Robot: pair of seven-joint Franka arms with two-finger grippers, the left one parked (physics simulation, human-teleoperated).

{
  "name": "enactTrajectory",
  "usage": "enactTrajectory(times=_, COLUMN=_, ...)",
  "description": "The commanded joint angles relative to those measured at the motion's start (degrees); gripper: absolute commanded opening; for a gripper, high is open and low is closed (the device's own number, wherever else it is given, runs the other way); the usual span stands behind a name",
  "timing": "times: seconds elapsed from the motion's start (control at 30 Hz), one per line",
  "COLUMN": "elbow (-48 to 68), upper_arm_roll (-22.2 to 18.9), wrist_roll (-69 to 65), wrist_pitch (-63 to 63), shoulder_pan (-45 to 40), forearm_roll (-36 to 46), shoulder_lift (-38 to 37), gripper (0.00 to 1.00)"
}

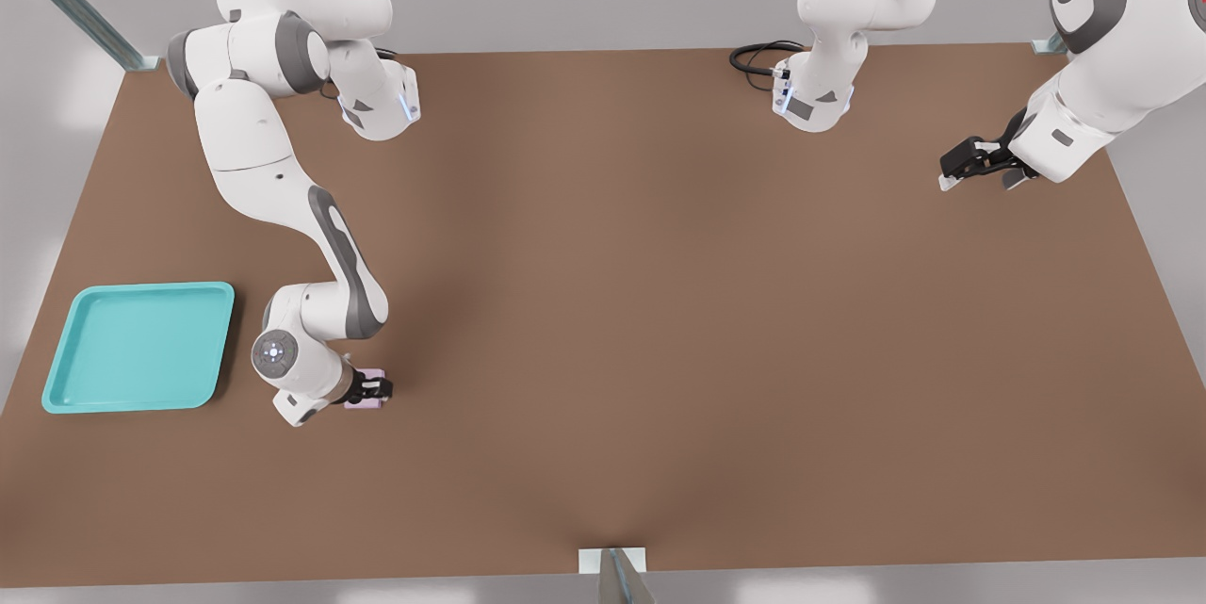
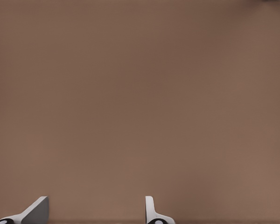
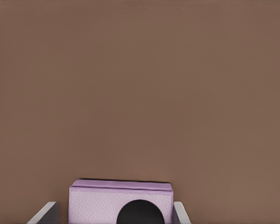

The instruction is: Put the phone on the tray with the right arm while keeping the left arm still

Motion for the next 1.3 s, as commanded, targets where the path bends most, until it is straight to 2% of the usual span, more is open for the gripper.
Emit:
enactTrajectory(times=0.0, elbow=-0.1, upper_arm_roll=0.0, wrist_roll=0.4, wrist_pitch=0.9, shoulder_pan=0.0, forearm_roll=0.1, shoulder_lift=-0.1, gripper=0.92)
enactTrajectory(times=0.2, elbow=-2.1, upper_arm_roll=0.0, wrist_roll=0.7, wrist_pitch=0.4, shoulder_pan=-0.5, forearm_roll=0.1, shoulder_lift=-1.0, gripper=0.92)
enactTrajectory(times=0.3, elbow=-2.7, upper_arm_roll=0.0, wrist_roll=0.6, wrist_pitch=0.3, shoulder_pan=-0.5, forearm_roll=0.0, shoulder_lift=-1.6, gripper=0.74)
enactTrajectory(times=0.37, elbow=-2.7, upper_arm_roll=0.0, wrist_roll=0.7, wrist_pitch=0.2, shoulder_pan=-0.4, forearm_roll=0.0, shoulder_lift=-2.1, gripper=0.69)
enactTrajectory(times=0.43, elbow=-2.6, upper_arm_roll=0.0, wrist_roll=0.2, wrist_pitch=-4.3, shoulder_pan=-0.6, forearm_roll=0.0, shoulder_lift=-5.5, gripper=0.69)
enactTrajectory(times=0.6, elbow=-2.5, upper_arm_roll=0.0, wrist_roll=-10.6, wrist_pitch=-13.5, shoulder_pan=-10.4, forearm_roll=-0.2, shoulder_lift=-13.4, gripper=0.69)
enactTrajectory(times=0.77, elbow=-2.5, upper_arm_roll=0.0, wrist_roll=-28.2, wrist_pitch=-15.9, shoulder_pan=-24.7, forearm_roll=-0.2, shoulder_lift=-14.3, gripper=0.70)
enactTrajectory(times=0.93, elbow=-1.8, upper_arm_roll=0.0, wrist_roll=-35.2, wrist_pitch=-16.0, shoulder_pan=-32.7, forearm_roll=-0.5, shoulder_lift=-11.2, gripper=0.70)
enactTrajectory(times=0.97, elbow=-1.8, upper_arm_roll=0.0, wrist_roll=-35.5, wrist_pitch=-14.3, shoulder_pan=-33.0, forearm_roll=-0.5, shoulder_lift=-9.9, gripper=0.70)
enactTrajectory(times=1.0, elbow=-1.8, upper_arm_roll=0.0, wrist_roll=-36.0, wrist_pitch=-13.7, shoulder_pan=-33.2, forearm_roll=-0.4, shoulder_lift=-9.2, gripper=0.77)
enactTrajectory(times=1.03, elbow=-1.8, upper_arm_roll=0.0, wrist_roll=-35.6, wrist_pitch=-13.6, shoulder_pan=-33.2, forearm_roll=-0.3, shoulder_lift=-8.5, gripper=1.00)
enactTrajectory(times=1.13, elbow=0.6, upper_arm_roll=0.1, wrist_roll=-35.6, wrist_pitch=-14.1, shoulder_pan=-32.9, forearm_roll=-0.1, shoulder_lift=-8.7, gripper=1.00)
enactTrajectory(times=1.2, elbow=3.1, upper_arm_roll=3.3, wrist_roll=-35.2, wrist_pitch=-14.7, shoulder_pan=-32.3, forearm_roll=-0.3, shoulder_lift=-13.6, gripper=1.00)
enactTrajectory(times=1.23, elbow=5.3, upper_arm_roll=6.1, wrist_roll=-33.9, wrist_pitch=-18.9, shoulder_pan=-30.6, forearm_roll=-0.6, shoulder_lift=-17.3, gripper=1.00)
enactTrajectory(times=1.27, elbow=12.4, upper_arm_roll=6.4, wrist_roll=-27.5, wrist_pitch=-29.4, shoulder_pan=-25.0, forearm_roll=-3.6, shoulder_lift=-19.2, gripper=1.00)
